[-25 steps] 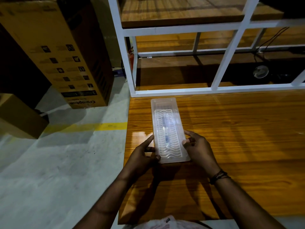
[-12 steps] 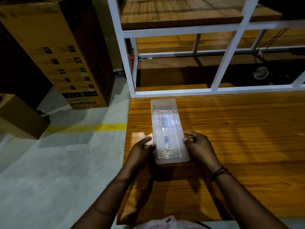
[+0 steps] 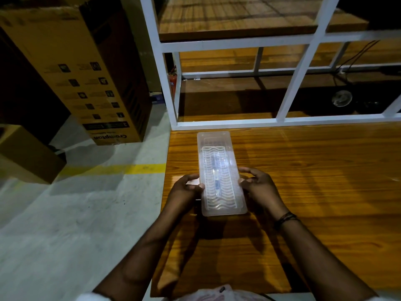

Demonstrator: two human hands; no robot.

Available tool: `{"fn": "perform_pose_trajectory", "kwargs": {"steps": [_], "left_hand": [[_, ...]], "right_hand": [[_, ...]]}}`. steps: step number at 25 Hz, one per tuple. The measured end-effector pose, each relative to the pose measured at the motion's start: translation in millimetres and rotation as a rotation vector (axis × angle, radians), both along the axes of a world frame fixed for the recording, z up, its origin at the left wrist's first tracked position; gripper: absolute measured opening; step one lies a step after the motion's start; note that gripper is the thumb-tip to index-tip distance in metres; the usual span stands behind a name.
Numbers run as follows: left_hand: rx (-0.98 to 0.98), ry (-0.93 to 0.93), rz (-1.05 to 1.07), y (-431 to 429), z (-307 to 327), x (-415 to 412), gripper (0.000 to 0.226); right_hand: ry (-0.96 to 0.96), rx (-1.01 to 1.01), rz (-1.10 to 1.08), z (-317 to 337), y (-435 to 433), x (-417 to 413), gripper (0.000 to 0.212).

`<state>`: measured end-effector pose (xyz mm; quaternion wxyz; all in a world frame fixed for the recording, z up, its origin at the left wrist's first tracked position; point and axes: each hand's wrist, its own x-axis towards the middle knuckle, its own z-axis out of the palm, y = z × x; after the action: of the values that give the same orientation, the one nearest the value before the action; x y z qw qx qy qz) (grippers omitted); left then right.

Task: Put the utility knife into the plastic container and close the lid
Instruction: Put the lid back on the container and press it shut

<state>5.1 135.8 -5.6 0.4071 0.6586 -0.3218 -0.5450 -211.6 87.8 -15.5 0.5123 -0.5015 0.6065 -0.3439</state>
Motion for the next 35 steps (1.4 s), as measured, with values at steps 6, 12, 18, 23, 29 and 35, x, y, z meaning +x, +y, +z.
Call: {"fn": "perform_pose_trajectory", "kwargs": {"steps": [6, 12, 18, 23, 29, 35], "left_hand": [[-0.026, -0.091, 0.044, -14.8, 5.3, -0.2, 0.033], [-0.033, -0.066, 0.021, -27.3, 13.3, -2.5, 0.04], [-0.001, -0.107, -0.029, -22.2, 7.6, 0.3, 0.041], [0.017, -0.132, 0.036, -26.2, 4.7, 7.2, 0.043], [-0.017, -0.139, 0.02, -36.8, 9.8, 5.0, 0.048], [-0.004, -0.191, 0.0, -38.4, 9.7, 8.0, 0.049]], "right_hand": [[-0.012, 0.008, -0.031, 8.2, -13.4, 3.9, 0.037], [0.067, -0.051, 0.002, 7.8, -22.7, 9.6, 0.035], [0.161, -0.086, 0.071, 9.7, -15.5, 10.1, 0.04], [0.134, -0.026, 0.034, 13.5, -20.9, 9.8, 0.037], [0.16, -0.065, 0.056, 11.3, -30.0, 15.7, 0.046], [0.121, -0.036, 0.06, 13.3, -27.4, 14.7, 0.043]]}}
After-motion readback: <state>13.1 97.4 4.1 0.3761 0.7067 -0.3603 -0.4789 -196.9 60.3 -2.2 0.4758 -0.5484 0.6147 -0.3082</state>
